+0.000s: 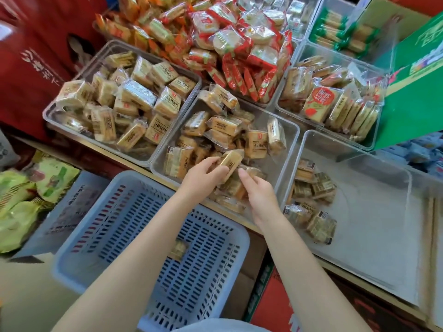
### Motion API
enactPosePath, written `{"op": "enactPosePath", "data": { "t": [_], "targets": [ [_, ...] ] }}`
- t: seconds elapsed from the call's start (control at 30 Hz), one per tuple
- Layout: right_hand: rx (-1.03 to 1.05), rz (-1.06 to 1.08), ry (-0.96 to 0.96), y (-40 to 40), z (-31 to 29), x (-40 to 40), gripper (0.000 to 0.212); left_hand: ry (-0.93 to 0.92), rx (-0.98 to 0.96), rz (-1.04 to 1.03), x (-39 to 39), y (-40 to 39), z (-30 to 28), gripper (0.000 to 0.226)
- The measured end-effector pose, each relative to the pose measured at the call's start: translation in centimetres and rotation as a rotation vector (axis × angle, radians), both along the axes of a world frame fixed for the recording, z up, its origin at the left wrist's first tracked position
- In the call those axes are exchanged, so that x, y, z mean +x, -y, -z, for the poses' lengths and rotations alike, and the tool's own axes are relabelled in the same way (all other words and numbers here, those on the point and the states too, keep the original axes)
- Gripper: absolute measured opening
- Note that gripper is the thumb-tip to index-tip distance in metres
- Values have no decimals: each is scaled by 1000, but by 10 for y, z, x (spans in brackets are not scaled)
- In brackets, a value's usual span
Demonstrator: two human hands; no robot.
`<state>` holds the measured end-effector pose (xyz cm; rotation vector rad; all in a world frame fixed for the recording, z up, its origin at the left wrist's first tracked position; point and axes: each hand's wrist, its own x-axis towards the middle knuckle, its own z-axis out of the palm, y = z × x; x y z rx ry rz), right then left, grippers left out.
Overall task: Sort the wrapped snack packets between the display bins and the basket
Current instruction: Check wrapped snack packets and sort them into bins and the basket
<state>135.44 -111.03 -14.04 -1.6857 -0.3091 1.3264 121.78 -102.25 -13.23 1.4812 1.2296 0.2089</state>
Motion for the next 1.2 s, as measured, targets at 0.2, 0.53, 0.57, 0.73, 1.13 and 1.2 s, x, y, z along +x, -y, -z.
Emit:
{"op": "enactPosePath", "data": {
  "t": [0.2, 0.53, 0.57, 0.73, 1.13, 1.2],
  "targets": [
    [91, -34, 26, 38, -40, 0, 40, 155, -55, -13, -4, 45, -37, 28],
    [192, -25, 62, 140, -81, 10, 38, 383, -294, -71, -6, 136, -72, 18],
    [204, -16, 33, 149, -83, 10, 34, 379, -288, -48, -5, 144, -75, 18],
    [256, 16, -24, 184, -84, 8, 14, 421, -283, -47, -6, 173, -81, 15],
    [231, -81, 90, 235, -92, 19, 25, 479, -411, -8, -3, 212, -83, 21],
    [245, -99, 111, 238, -94, 18, 28, 483, -387, 27, 0, 217, -85, 18]
  ]
}}
